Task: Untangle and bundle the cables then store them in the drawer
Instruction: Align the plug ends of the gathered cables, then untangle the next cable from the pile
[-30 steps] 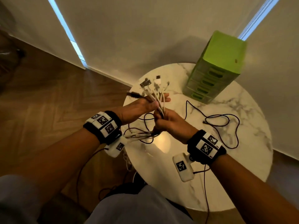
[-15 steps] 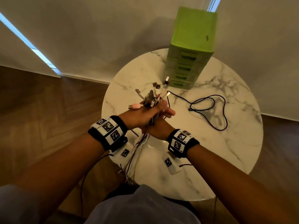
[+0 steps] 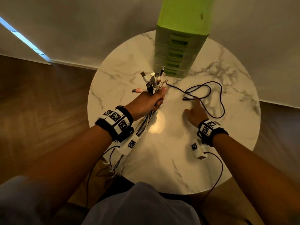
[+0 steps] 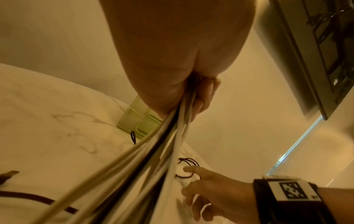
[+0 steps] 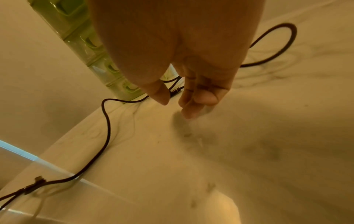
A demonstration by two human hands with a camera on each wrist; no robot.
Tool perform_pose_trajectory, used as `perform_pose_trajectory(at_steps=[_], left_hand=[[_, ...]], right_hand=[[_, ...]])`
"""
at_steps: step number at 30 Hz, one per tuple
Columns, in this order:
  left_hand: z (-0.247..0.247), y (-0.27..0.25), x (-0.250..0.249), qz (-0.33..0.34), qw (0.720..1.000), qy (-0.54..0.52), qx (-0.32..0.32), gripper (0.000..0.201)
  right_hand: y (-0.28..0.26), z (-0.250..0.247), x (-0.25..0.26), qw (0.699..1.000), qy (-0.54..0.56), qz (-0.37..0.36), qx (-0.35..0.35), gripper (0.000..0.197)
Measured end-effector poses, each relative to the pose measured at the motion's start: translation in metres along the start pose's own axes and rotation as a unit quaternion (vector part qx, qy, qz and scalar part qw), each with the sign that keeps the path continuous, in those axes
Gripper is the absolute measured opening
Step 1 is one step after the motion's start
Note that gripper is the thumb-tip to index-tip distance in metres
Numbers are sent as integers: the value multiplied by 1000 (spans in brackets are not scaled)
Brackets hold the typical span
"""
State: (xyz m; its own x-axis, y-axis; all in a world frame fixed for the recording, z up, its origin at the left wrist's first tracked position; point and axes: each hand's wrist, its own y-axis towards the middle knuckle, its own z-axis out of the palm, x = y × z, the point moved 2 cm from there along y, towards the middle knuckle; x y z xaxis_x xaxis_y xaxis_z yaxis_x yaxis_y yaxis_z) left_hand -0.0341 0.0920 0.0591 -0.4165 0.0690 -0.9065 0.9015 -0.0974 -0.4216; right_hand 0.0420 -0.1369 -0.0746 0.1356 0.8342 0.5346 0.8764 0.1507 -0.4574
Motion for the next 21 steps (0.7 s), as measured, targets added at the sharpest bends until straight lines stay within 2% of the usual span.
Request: perform_pose_trajectory(at_steps=[5, 8, 10, 12, 14, 16, 18, 21], left_hand=[[16, 1, -1, -18, 999, 31, -22, 49], [20, 2, 3, -15, 999, -7, -48, 45], [22, 3, 7, -12, 997, -39, -69, 43], [25, 3, 10, -8, 994, -62, -88, 41], [27, 2, 13, -4, 992, -74, -105, 40], [32, 0, 14, 1, 990, -83, -116, 40], [37, -3, 10, -2, 989, -82, -119, 42], [46, -11, 1, -6, 993, -57, -108, 52]], right_hand=[[22, -3, 6, 995, -90, -41, -10, 51], [17, -4, 7, 978, -167, -118, -31, 24], [8, -5, 6, 955, -239, -168, -42, 20], [-3, -9, 8, 944, -278, -178, -24, 21], [-16, -18, 16, 959, -206, -195, -9, 18], [-33, -35, 31, 973, -39, -229, 6, 16], [-53, -52, 52, 963, 107, -246, 33, 14], [-81, -70, 80, 944, 158, -287, 31, 14]])
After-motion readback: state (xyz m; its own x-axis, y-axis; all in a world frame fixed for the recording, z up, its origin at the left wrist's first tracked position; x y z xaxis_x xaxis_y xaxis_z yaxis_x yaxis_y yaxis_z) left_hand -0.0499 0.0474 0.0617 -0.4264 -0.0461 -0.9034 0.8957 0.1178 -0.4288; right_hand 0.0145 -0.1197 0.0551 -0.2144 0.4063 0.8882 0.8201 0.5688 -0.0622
